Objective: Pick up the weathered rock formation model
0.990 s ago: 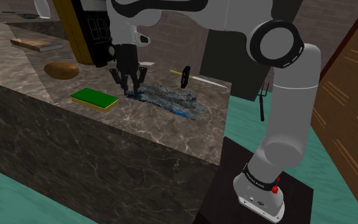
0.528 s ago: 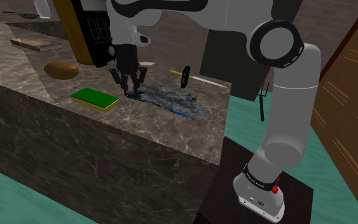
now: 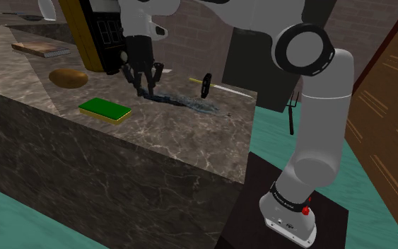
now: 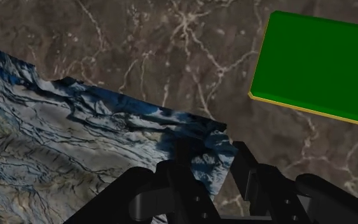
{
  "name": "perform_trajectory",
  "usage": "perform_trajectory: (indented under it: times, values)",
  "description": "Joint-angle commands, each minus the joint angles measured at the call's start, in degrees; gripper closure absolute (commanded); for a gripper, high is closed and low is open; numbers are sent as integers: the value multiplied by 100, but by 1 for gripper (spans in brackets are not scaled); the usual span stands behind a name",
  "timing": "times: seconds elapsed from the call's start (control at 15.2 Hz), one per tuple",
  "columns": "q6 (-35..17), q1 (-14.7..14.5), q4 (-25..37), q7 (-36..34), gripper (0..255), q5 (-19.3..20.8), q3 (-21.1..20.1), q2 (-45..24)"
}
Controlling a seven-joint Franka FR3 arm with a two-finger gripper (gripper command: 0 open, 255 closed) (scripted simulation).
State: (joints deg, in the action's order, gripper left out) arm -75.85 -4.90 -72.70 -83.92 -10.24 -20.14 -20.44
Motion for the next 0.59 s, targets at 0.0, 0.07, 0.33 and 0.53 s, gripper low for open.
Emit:
perform_trajectory:
  times: [0.0, 0.07, 0.33, 0.53]
  values:
    - [170, -13, 217, -45, 255, 5, -5, -44]
    - [258, -22, 336, -71, 255, 8, -9, -73]
    - [628, -71, 862, -186, 255, 26, -24, -219]
    - [741, -88, 1031, -221, 255, 34, -28, -272]
